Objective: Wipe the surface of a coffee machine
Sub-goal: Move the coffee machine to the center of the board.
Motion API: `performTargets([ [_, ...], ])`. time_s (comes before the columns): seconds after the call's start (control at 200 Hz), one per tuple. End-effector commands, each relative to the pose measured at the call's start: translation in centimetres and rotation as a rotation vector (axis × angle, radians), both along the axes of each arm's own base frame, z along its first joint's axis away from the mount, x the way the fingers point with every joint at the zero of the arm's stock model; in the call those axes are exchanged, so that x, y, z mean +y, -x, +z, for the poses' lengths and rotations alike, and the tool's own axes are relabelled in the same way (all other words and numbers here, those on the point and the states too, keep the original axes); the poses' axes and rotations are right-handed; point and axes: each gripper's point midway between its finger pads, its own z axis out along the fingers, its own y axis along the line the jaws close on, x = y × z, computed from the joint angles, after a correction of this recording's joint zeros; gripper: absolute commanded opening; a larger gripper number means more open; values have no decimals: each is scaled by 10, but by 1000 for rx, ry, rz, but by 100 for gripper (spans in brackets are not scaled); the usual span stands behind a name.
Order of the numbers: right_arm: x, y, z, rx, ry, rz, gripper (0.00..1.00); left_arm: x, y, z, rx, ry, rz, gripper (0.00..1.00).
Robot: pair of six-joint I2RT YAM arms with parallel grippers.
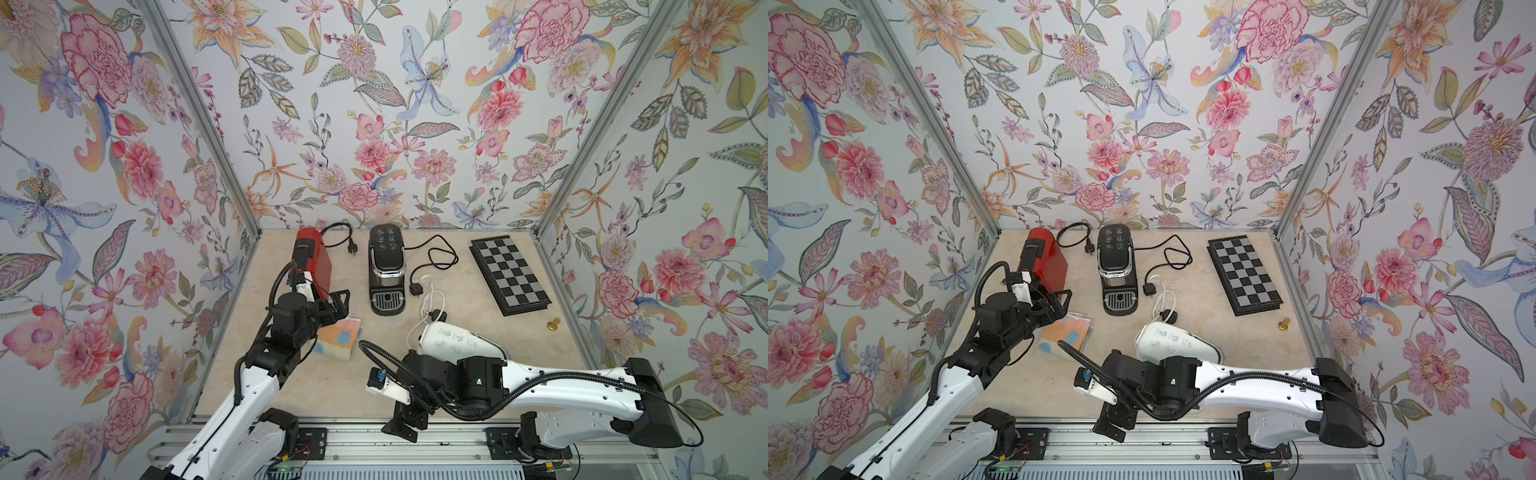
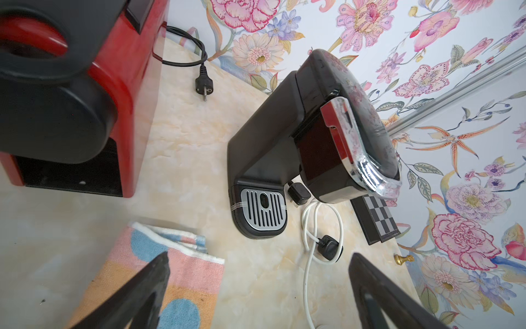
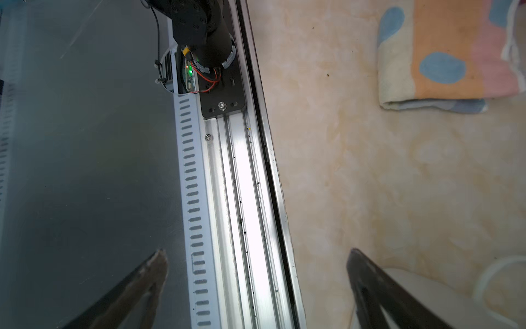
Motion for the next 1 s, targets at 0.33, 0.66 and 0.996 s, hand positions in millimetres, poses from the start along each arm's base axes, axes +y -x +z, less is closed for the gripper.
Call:
performTargets([
  [0.33, -43, -19, -102, -50, 316, -136, 100, 27, -1, 21, -18, -63, 41, 99],
  [0.66, -70, -65, -122, -8, 340, -281, 100, 30, -2, 20, -13, -65, 43, 99],
  [0.996, -88, -135, -127, 31, 321, -489, 100, 38, 3, 21, -13, -73, 59, 99],
])
